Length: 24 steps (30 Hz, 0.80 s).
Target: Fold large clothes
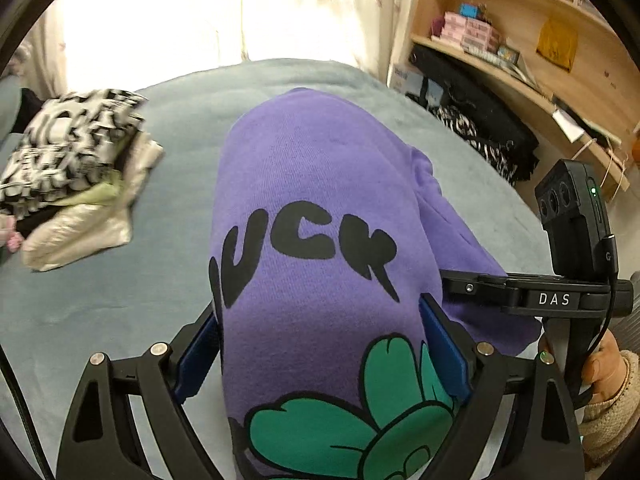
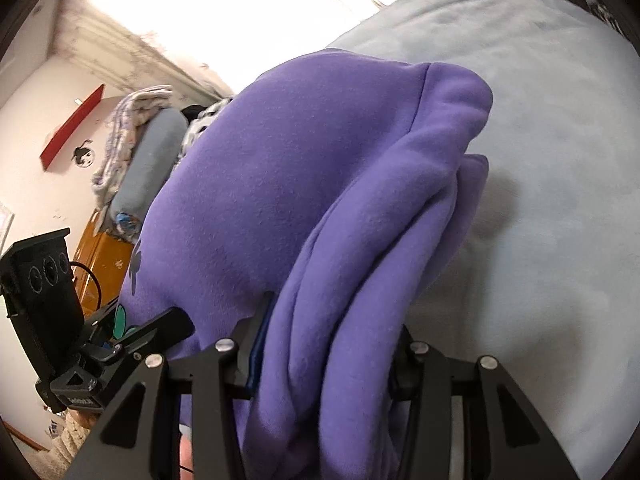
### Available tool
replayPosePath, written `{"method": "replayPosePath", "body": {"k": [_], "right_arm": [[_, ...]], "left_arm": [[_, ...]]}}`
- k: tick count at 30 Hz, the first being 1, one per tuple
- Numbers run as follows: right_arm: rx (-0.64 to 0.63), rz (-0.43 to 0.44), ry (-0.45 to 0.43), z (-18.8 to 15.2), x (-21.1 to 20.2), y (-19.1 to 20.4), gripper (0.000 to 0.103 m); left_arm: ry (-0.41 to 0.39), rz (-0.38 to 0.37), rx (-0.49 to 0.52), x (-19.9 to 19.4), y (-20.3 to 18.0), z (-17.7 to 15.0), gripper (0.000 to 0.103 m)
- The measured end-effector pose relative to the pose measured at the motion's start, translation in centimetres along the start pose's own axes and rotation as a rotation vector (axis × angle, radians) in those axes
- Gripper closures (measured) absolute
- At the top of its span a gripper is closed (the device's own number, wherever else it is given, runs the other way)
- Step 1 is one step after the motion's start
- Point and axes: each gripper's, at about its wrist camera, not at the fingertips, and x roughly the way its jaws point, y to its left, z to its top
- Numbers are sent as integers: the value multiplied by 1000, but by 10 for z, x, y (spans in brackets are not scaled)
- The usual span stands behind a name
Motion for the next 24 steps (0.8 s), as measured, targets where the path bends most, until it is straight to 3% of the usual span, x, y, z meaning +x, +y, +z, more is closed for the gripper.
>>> {"method": "replayPosePath", "body": {"k": [15, 24], "right_arm": [[-168, 163, -89, 34, 32, 178, 59], [-237, 193, -100, 74, 65, 240, 59]], "left_arm": [[-184, 97, -70, -156, 133, 16, 12], [-253, 138, -88, -193, 206, 50, 12]]}}
